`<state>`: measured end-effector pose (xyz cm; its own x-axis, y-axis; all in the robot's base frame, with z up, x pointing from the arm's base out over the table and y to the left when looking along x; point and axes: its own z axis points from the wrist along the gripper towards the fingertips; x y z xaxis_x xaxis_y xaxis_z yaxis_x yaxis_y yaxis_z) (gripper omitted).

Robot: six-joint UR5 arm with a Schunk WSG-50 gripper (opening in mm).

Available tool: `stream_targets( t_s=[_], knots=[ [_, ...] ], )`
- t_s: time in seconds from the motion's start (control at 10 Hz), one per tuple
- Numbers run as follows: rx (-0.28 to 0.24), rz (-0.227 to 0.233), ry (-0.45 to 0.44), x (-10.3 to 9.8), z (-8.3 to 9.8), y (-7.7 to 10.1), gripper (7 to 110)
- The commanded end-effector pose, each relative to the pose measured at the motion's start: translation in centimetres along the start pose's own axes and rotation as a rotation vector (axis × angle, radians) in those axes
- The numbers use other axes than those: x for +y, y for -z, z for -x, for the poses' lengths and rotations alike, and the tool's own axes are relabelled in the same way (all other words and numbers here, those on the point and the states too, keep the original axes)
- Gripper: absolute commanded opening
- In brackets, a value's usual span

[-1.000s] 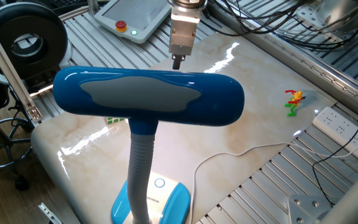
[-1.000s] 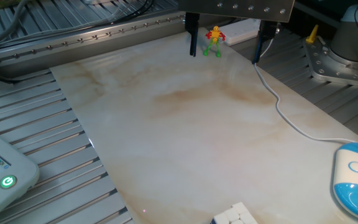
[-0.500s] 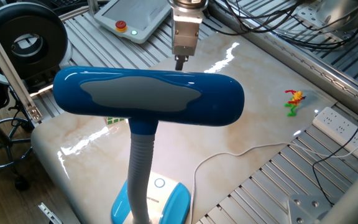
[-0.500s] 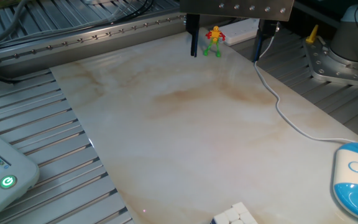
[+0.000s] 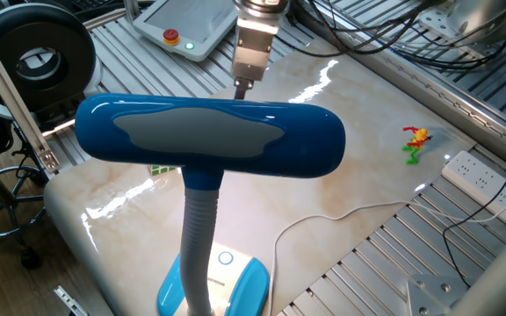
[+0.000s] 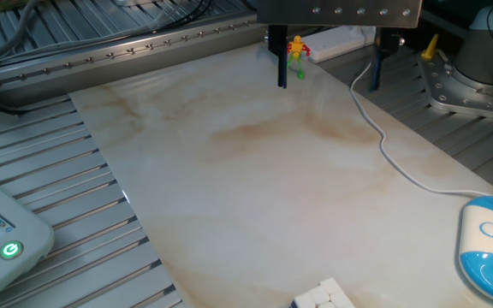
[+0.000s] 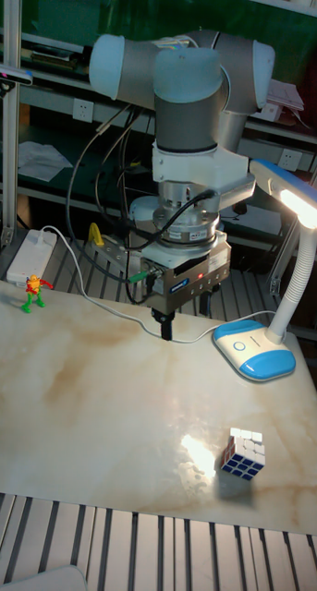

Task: Turn off the desk lamp by pressing the button

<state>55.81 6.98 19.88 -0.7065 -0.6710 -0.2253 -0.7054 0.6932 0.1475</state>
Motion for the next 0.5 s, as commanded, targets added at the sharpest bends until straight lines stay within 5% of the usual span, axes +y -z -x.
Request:
stream_targets(
  t_s=[0.0, 0.1, 0.2, 0.3, 0.4],
  knots=[
    [-0.112, 0.118, -0.080, 2.8, 2.9, 0.5, 88],
    [-0.174, 0.236, -0.167, 5.4, 4.7, 1.3, 88],
    [-0.226, 0.260, -0.187, 5.8, 6.1, 1.7, 88],
    [-0.247, 0.244, -0.187, 5.3, 6.6, 1.7, 88],
    [-0.187, 0.183, -0.158, 4.1, 5.0, 1.0, 88]
  ],
)
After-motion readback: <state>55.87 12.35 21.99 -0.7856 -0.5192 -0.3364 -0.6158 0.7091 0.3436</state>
